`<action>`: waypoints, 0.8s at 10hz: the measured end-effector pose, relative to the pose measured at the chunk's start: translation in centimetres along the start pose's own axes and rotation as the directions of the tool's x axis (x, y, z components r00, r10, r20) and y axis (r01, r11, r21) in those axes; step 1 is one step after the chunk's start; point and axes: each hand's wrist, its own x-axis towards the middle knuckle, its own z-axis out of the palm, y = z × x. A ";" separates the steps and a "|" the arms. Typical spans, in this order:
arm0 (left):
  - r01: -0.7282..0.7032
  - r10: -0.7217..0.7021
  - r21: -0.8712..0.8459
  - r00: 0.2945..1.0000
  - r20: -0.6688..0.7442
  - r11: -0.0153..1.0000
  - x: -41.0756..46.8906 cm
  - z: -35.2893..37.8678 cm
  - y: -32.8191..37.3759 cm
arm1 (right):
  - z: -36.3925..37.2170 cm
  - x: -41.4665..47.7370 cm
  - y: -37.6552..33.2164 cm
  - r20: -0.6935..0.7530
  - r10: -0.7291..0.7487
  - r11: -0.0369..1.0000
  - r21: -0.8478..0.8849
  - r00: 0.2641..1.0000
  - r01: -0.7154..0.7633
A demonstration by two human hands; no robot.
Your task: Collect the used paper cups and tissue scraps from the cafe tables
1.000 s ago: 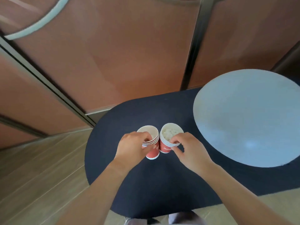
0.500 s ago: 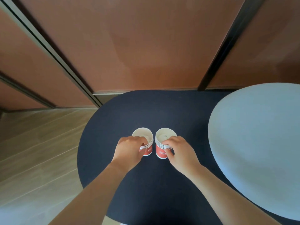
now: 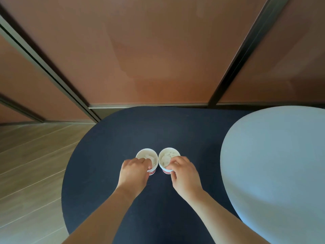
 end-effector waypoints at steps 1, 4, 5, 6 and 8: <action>-0.031 0.031 0.005 1.000 0.004 1.000 0.4 0.4 0.0 | 0.0 0.2 0.3 -0.037 0.000 1.000 0.004 0.999 0.000; 0.016 -0.015 -0.056 1.000 0.024 0.998 0.9 1.3 -0.2 | 0.1 1.2 0.5 0.027 0.018 1.000 0.002 0.999 -0.018; 0.053 -0.051 -0.092 0.999 0.017 0.994 0.6 1.3 -0.2 | 0.2 1.3 0.4 0.044 0.010 1.000 0.008 0.999 -0.011; 0.066 -0.065 -0.114 0.998 0.010 0.991 0.3 0.9 0.0 | 0.1 1.1 0.4 0.043 0.009 1.000 0.013 0.999 -0.009; 0.080 -0.096 -0.162 0.991 -0.094 0.983 -1.3 -0.6 0.5 | -0.7 0.0 -0.5 0.006 -0.003 1.000 0.018 1.000 0.003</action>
